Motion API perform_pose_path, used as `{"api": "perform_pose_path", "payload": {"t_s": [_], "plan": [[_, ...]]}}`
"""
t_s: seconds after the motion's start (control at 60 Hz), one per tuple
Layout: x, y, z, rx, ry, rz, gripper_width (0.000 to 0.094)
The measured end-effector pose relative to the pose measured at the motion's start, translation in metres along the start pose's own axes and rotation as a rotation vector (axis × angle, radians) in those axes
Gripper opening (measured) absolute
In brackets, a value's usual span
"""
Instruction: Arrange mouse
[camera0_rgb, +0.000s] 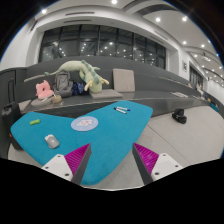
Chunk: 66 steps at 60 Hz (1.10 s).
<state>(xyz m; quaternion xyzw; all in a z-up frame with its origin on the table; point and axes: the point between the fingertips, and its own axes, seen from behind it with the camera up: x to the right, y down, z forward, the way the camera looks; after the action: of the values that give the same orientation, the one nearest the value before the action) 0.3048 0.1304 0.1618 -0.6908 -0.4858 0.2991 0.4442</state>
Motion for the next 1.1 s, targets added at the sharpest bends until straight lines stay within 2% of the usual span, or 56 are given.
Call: {"api": "perform_pose_path", "payload": {"t_s": [0.217,0.383,0.817,1.1], "plan": [[-0.024,0.008,0.001,-0.021,-0.049,-0.027,0.0849],[-0.08,0.016,0.002,-0.03,-0.072,-0.021,0.085],[-0.282,0.048,-0.023,-0.074,-0.338,-0.063,0.0849],[-0.32,0.071,0.032,-0.075,-0.31,-0.095,0.0848]]}}
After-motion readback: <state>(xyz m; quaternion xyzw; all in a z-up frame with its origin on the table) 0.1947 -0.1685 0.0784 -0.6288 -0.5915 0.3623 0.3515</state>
